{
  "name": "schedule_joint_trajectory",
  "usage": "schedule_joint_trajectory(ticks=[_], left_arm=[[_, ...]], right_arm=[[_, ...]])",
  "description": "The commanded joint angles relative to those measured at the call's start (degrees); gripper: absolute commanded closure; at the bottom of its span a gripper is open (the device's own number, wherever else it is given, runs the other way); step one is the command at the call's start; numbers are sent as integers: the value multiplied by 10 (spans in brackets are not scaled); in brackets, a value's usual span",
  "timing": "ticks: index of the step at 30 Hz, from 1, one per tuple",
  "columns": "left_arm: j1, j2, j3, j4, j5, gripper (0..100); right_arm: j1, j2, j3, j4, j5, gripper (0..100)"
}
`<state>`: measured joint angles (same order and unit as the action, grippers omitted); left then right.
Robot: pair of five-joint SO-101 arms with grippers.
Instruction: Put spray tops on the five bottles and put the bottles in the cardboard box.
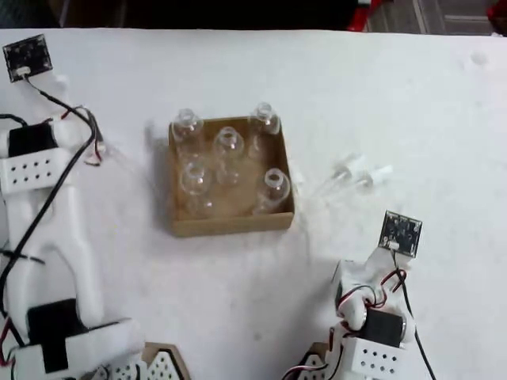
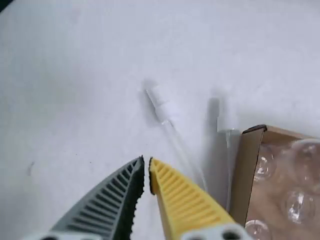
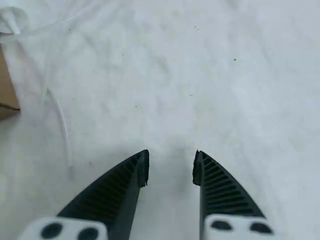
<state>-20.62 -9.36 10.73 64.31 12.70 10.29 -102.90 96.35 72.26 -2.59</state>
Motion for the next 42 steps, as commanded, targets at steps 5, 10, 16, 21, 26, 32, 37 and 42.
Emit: schedule_joint_trajectory(ticks=[5, 10, 16, 21, 26, 32, 37, 42], left_arm=[[7, 56, -29, -58, 39, 973], [7, 116, -55, -85, 60, 888], [0, 252, -148, -83, 111, 887], [-1, 340, -215, -83, 187, 884], [-14, 382, -259, -82, 215, 883], [-32, 392, -284, -83, 215, 878], [-29, 393, -286, -84, 215, 805], [-31, 429, -302, -97, 215, 812]], right_arm=[[7, -2, 5, 5, -4, 871], [7, -2, 5, 5, -4, 871], [7, -2, 5, 5, -4, 871], [7, -2, 5, 5, -4, 871], [7, -2, 5, 5, -4, 871], [7, -2, 5, 5, -4, 871], [7, -2, 5, 5, -4, 871], [7, -2, 5, 5, -4, 871]])
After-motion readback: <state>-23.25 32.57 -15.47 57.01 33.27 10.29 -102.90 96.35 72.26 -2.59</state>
